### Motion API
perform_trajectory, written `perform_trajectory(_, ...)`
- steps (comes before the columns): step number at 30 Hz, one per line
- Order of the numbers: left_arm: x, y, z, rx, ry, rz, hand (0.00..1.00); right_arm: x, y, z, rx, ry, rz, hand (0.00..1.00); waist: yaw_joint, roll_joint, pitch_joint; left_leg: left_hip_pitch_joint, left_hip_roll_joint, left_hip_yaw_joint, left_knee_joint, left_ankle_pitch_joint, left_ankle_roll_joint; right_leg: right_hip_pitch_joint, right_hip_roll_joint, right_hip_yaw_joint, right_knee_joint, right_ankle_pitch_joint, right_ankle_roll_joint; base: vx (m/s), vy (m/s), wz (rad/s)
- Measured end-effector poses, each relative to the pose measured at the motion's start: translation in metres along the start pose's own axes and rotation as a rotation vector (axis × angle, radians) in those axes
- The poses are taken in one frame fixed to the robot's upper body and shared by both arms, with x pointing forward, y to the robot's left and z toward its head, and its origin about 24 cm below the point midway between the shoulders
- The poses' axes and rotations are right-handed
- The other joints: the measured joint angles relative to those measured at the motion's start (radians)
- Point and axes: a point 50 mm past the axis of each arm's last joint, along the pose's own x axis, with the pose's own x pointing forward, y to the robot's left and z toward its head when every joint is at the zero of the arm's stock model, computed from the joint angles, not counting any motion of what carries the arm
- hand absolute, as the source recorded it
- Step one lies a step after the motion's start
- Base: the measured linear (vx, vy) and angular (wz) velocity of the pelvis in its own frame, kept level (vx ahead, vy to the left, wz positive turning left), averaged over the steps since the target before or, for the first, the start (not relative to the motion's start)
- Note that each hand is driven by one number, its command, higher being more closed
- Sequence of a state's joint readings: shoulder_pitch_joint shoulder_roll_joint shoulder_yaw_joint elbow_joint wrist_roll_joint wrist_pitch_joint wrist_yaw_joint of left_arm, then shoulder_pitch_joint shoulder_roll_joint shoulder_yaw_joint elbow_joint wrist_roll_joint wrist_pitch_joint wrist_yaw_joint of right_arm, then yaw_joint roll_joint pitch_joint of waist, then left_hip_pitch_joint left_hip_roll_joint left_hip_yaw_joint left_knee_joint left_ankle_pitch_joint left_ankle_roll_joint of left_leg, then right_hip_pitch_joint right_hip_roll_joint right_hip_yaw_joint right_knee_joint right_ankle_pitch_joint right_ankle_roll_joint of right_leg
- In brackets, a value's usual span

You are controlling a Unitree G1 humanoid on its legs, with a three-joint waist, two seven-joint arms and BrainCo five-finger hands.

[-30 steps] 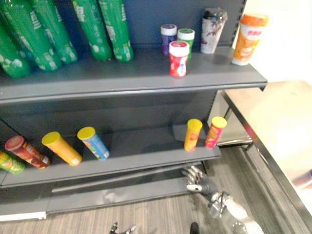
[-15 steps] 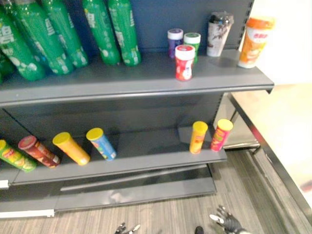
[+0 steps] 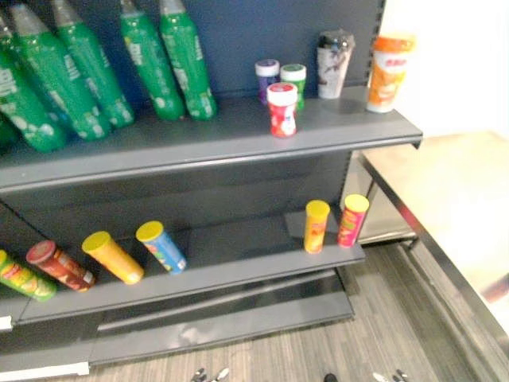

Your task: Put the gum and the chips on the shelf.

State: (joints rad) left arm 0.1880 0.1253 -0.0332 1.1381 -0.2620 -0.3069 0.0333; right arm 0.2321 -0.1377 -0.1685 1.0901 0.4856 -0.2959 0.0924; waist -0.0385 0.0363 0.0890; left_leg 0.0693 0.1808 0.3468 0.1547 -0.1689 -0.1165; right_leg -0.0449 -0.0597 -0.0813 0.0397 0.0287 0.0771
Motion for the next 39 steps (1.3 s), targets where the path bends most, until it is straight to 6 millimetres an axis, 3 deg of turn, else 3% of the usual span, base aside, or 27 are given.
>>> perform_trajectory(2, 0.002, 0.002, 0.004, -0.002, -0.004, 0.007, 0.00, -0.001, -0.002, 0.001, 0.061, -0.023, -0.043, 0.00, -0.020, -0.009, 0.024, -0.012, 0.006, 0.053, 0.060, -0.032, 0.006, -0.049, -0.002, 0.054, 0.065, -0.018, 0.015, -0.03, 0.077, -0.63)
perform_trajectory(5, 0.007, 0.004, 0.017, -0.040, -0.034, 0.015, 0.00, -0.003, 0.002, 0.002, 0.150, -0.066, -0.056, 0.00, -0.021, -0.028, 0.062, -0.014, 0.024, 0.161, 0.111, -0.069, 0.022, -0.082, -0.024, 0.053, 0.049, -0.013, 0.036, -0.06, 0.133, -1.10)
perform_trajectory(6, 0.007, 0.003, 0.017, -0.082, -0.033, 0.019, 0.00, -0.003, 0.009, 0.005, 0.193, -0.097, -0.045, 0.00, -0.015, -0.025, 0.073, -0.010, 0.044, 0.251, 0.117, -0.079, 0.033, -0.107, -0.052, -0.052, 0.036, -0.031, 0.054, -0.09, 0.162, -1.57)
perform_trajectory(8, 0.008, 0.004, 0.020, -0.092, -0.044, 0.025, 0.00, -0.002, 0.018, 0.004, 0.206, -0.093, -0.022, 0.00, -0.013, -0.018, 0.080, 0.001, 0.076, 0.324, 0.120, -0.081, 0.035, -0.131, -0.080, -0.181, 0.083, -0.045, 0.015, -0.01, 0.112, -1.51)
perform_trajectory(9, 0.008, 0.006, 0.022, -0.123, -0.049, 0.041, 0.00, 0.000, 0.025, 0.004, 0.216, -0.087, 0.000, 0.00, -0.012, -0.023, 0.095, 0.020, 0.112, 0.398, 0.117, -0.077, 0.030, -0.139, -0.108, -0.317, 0.193, -0.076, -0.033, 0.05, 0.093, -1.46)
perform_trajectory(12, 0.009, 0.010, 0.026, -0.138, -0.060, 0.063, 0.00, 0.000, 0.024, 0.004, 0.212, -0.085, -0.004, 0.00, -0.011, -0.038, 0.094, 0.046, 0.133, 0.501, 0.111, -0.069, 0.021, -0.087, -0.175, -0.442, 0.315, -0.084, -0.051, 0.12, -0.013, -1.31)
perform_trajectory(13, 0.010, 0.011, 0.027, -0.141, -0.065, 0.065, 0.00, 0.000, 0.023, 0.002, 0.210, -0.081, -0.008, 0.00, -0.012, -0.046, 0.092, 0.060, 0.131, 0.540, 0.124, -0.069, 0.020, -0.039, -0.200, -0.478, 0.311, -0.059, -0.059, 0.17, -0.178, -1.20)
perform_trajectory(14, 0.010, 0.011, 0.030, -0.154, -0.073, 0.069, 0.00, 0.004, 0.028, 0.006, 0.205, -0.083, 0.007, 0.00, -0.010, -0.045, 0.102, 0.072, 0.145, 0.575, 0.151, -0.058, 0.022, -0.031, -0.169, -0.515, 0.257, -0.052, -0.066, 0.15, -0.202, -1.17)
perform_trajectory(15, 0.010, 0.011, 0.030, -0.160, -0.073, 0.070, 0.00, 0.005, 0.030, 0.009, 0.205, -0.088, 0.015, 0.00, -0.010, -0.036, 0.109, 0.071, 0.163, 0.581, 0.186, -0.052, 0.029, -0.020, -0.160, -0.522, 0.232, -0.045, -0.076, 0.04, -0.169, -1.07)
perform_trajectory(16, 0.010, 0.011, 0.030, -0.163, -0.073, 0.072, 0.00, 0.007, 0.036, 0.012, 0.205, -0.099, 0.030, 0.00, -0.011, -0.047, 0.122, 0.048, 0.197, 0.580, 0.279, -0.058, 0.030, 0.006, -0.150, -0.517, 0.181, -0.043, -0.077, -0.03, -0.103, -0.84)
perform_trajectory(18, 0.009, -0.001, 0.024, -0.177, -0.059, 0.048, 0.00, 0.010, 0.036, 0.020, 0.170, -0.120, 0.048, 0.00, -0.012, -0.027, 0.114, 0.052, 0.152, 0.588, 0.128, -0.016, 0.030, 0.031, -0.118, -0.509, 0.081, -0.016, -0.040, -0.05, -0.042, -0.75)
perform_trajectory(20, 0.010, -0.003, 0.026, -0.180, -0.062, 0.050, 0.00, 0.014, 0.048, 0.029, 0.146, -0.142, 0.099, 0.00, -0.014, -0.022, 0.106, 0.085, 0.126, 0.612, 0.071, 0.004, -0.004, 0.054, -0.098, -0.498, -0.012, -0.001, -0.015, -0.06, -0.034, -0.47)
perform_trajectory(25, 0.011, -0.003, 0.030, -0.173, -0.072, 0.052, 0.00, 0.013, 0.049, 0.025, 0.144, -0.128, 0.098, 0.00, -0.013, -0.045, 0.108, 0.129, 0.108, 0.632, 0.019, 0.043, -0.030, 0.073, -0.081, -0.480, -0.032, 0.004, -0.015, -0.09, -0.003, -0.13)
perform_trajectory(31, 0.012, -0.010, 0.032, -0.148, -0.076, 0.012, 0.00, 0.010, 0.035, 0.019, 0.159, -0.116, 0.025, 0.00, -0.042, -0.044, 0.105, 0.134, 0.090, 0.633, 0.002, 0.097, -0.027, 0.066, -0.086, -0.456, -0.037, 0.004, -0.017, -0.06, -0.002, -0.09)
perform_trajectory(36, 0.012, -0.016, 0.034, -0.156, -0.082, 0.001, 0.00, 0.006, 0.020, 0.012, 0.182, -0.106, -0.035, 0.00, -0.044, -0.042, 0.105, 0.145, 0.084, 0.655, 0.007, 0.167, -0.019, 0.032, -0.106, -0.426, 0.024, -0.029, -0.045, -0.06, 0.000, -0.21)
perform_trajectory(39, 0.014, -0.017, 0.038, -0.161, -0.093, 0.005, 0.00, 0.004, 0.018, 0.009, 0.181, -0.098, -0.047, 0.00, -0.062, -0.045, 0.106, 0.123, 0.135, 0.644, 0.105, 0.182, -0.011, -0.005, -0.123, -0.419, 0.118, -0.110, -0.053, -0.09, -0.073, -0.03)
